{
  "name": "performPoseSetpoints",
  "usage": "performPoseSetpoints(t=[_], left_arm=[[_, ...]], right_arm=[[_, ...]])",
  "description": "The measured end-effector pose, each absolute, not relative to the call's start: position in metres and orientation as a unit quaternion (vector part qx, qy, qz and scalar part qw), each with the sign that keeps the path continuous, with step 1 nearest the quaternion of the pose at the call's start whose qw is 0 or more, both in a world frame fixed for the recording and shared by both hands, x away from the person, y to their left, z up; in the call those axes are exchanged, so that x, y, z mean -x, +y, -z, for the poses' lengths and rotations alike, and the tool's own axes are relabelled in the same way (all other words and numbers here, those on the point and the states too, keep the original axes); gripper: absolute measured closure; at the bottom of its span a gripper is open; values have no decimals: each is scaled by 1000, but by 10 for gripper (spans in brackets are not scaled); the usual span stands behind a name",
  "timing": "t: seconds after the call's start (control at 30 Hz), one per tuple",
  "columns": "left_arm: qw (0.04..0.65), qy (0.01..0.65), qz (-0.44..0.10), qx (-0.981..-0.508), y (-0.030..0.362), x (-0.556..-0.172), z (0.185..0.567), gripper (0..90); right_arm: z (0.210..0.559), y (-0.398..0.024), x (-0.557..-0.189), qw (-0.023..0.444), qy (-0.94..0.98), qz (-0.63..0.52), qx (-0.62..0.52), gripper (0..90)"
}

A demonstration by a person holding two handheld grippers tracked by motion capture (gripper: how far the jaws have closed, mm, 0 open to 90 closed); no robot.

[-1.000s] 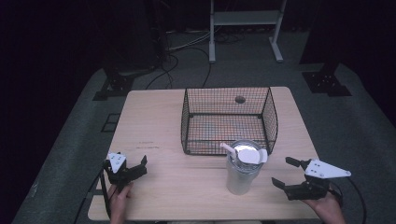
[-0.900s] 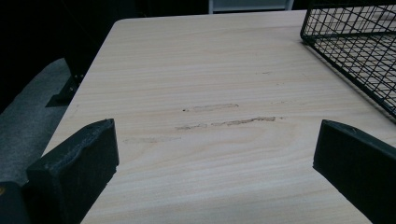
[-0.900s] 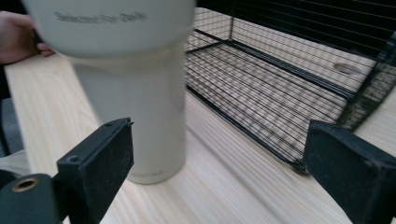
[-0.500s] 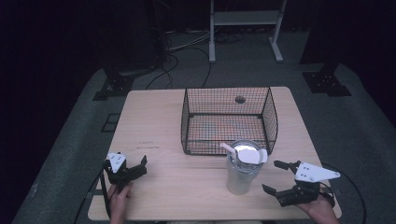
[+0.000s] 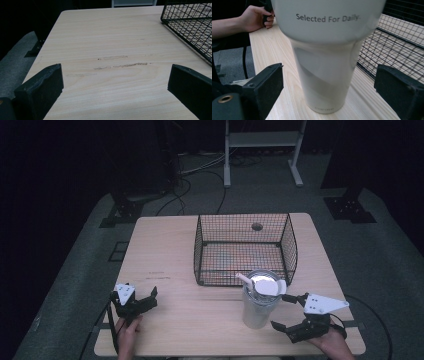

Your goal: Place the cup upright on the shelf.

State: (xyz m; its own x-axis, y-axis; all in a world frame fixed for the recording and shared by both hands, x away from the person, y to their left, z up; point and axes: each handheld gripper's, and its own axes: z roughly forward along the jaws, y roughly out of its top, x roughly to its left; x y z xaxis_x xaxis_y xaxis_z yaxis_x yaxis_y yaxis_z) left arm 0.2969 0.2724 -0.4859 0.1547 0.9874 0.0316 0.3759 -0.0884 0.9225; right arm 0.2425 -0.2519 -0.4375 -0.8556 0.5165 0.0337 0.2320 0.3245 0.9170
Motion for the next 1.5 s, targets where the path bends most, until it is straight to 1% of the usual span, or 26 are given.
performPoseSetpoints(t=[0.77,1.27,1.5], left_arm=[[414,534,-371,-637,272,-297,486,0],[414,534,-371,-638,272,-297,486,0],[413,534,-370,-638,272,-296,486,0]], right_arm=[[448,-229,-259,117,797,-547,-227,81],[456,-215,-267,134,778,-574,-217,77],[458,-212,-269,134,772,-583,-216,69]])
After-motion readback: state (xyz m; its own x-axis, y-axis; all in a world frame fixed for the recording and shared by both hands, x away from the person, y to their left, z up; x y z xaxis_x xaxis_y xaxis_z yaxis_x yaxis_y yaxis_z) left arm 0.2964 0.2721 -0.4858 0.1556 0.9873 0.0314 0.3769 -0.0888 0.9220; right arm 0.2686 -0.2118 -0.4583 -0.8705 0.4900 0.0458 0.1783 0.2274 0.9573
